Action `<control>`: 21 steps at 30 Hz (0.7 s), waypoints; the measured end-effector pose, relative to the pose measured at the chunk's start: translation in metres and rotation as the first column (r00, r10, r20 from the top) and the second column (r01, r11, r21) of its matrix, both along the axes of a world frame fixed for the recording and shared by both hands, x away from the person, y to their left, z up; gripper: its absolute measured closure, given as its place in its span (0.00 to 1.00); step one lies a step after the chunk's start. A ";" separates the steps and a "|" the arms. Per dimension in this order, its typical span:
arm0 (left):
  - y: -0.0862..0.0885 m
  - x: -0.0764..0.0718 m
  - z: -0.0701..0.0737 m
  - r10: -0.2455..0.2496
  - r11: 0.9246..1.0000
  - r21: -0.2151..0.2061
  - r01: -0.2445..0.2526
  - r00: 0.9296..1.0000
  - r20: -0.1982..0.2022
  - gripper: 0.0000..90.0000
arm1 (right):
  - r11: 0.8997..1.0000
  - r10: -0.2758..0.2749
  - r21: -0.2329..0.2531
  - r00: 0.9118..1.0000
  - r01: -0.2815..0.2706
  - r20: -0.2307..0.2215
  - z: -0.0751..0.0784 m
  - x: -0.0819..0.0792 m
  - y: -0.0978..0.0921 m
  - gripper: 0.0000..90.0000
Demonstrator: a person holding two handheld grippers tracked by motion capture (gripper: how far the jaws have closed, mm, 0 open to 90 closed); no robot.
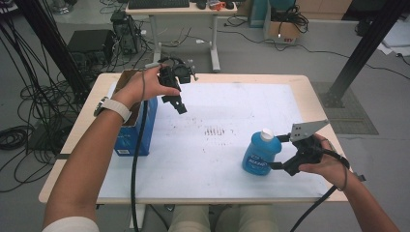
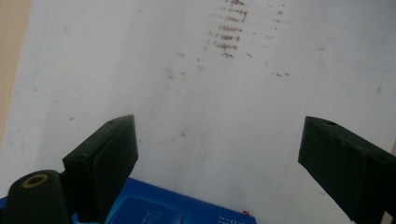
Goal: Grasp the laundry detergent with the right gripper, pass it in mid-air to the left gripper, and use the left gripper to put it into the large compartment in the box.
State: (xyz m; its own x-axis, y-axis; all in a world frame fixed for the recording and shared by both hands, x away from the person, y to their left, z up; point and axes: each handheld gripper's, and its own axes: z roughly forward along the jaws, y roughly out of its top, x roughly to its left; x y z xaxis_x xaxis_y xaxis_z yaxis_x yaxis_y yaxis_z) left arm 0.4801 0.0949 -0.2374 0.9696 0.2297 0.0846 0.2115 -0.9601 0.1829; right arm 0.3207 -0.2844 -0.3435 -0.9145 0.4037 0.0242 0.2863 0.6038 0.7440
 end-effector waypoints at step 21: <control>0.000 0.000 0.000 0.000 1.000 -0.003 0.000 1.000 0.005 0.14 | 1.000 0.001 0.004 1.000 -0.001 0.000 0.000 0.000 0.001 0.08</control>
